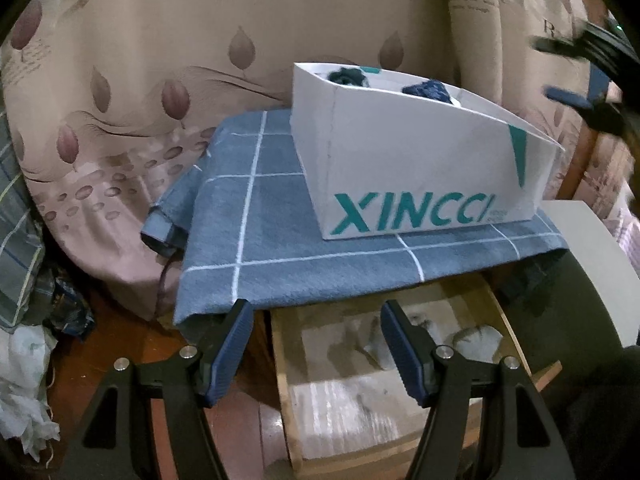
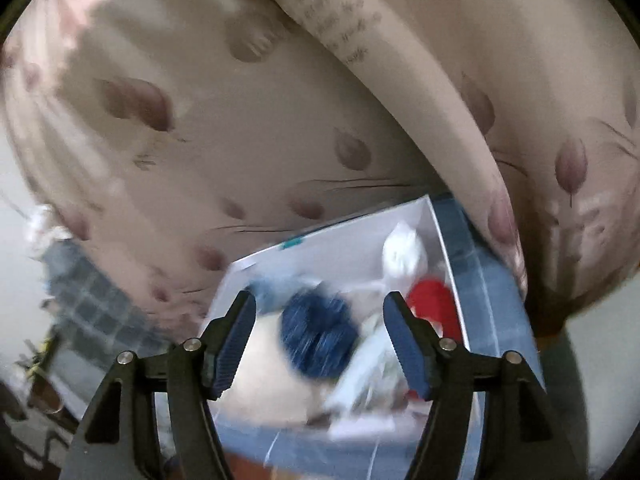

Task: Take underwear out of drawer
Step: 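Lower the left tool into the drawer and grasp the floral light blue underwear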

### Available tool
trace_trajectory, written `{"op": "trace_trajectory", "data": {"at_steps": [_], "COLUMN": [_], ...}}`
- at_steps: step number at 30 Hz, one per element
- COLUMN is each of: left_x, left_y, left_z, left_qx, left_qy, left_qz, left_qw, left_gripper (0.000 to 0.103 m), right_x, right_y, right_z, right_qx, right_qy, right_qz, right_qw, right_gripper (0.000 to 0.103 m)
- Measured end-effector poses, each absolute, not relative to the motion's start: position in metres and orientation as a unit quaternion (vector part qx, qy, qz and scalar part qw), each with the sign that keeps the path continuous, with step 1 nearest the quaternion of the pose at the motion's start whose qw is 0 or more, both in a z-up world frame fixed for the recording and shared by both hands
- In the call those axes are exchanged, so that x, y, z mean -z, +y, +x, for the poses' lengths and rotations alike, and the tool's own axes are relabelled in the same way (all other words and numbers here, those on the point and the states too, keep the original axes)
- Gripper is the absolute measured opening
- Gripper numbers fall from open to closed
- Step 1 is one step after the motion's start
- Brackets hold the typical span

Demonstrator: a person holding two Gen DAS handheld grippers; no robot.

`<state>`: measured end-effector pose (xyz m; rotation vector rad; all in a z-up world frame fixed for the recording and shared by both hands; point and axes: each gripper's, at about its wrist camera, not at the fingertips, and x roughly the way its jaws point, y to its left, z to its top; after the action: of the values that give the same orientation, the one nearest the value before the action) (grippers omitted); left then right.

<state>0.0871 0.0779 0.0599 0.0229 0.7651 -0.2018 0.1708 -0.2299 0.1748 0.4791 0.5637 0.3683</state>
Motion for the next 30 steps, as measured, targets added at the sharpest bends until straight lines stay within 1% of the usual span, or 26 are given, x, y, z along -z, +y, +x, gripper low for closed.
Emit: {"op": "trace_trajectory", "data": {"at_steps": [4,8,10,13,14,16,18,20,23,27,30], "left_x": [-0.056,-0.047,-0.041,-0.031,-0.028,-0.017,-0.007,0.007,0.026,0.045,0.057], "left_y": [0.064,0.044,0.028,0.005,-0.001,-0.019,-0.033,-0.051,-0.074,-0.095,-0.103], "left_z": [0.085,0.082,0.079,0.075,0.074,0.072,0.074,0.076,0.082,0.096,0.109], "left_qx": [0.12,0.15,0.169,0.207,0.217,0.235,0.249,0.271,0.285,0.3,0.293], "left_qy": [0.381,0.397,0.404,0.414,0.417,0.429,0.438,0.447,0.445,0.454,0.449], "left_qz": [0.035,0.069,0.1,0.138,0.15,0.186,0.213,0.246,0.302,0.328,0.346], "left_qw": [0.916,0.903,0.893,0.876,0.87,0.852,0.837,0.816,0.794,0.772,0.77], "left_gripper": [0.068,0.068,0.068,0.068,0.068,0.068,0.068,0.068,0.068,0.068,0.068], "right_x": [-0.146,-0.102,-0.08,-0.054,-0.053,-0.061,-0.061,-0.055,-0.055,-0.053,-0.052], "right_y": [-0.237,-0.251,-0.259,-0.274,-0.278,-0.282,-0.285,-0.29,-0.3,-0.314,-0.321], "right_z": [0.098,0.05,0.036,0.024,0.022,0.014,0.011,0.011,0.008,0.006,0.005], "right_qx": [-0.179,-0.163,-0.152,-0.143,-0.143,-0.151,-0.155,-0.162,-0.174,-0.185,-0.195], "right_qy": [0.278,0.315,0.334,0.353,0.352,0.321,0.309,0.312,0.293,0.277,0.269], "right_qz": [0.193,0.171,0.168,0.202,0.216,0.217,0.224,0.248,0.279,0.323,0.345], "right_qw": [0.924,0.919,0.915,0.902,0.9,0.909,0.911,0.902,0.898,0.886,0.878], "right_gripper": [0.069,0.07,0.07,0.071,0.071,0.072,0.077,0.077,0.077,0.077,0.079]}}
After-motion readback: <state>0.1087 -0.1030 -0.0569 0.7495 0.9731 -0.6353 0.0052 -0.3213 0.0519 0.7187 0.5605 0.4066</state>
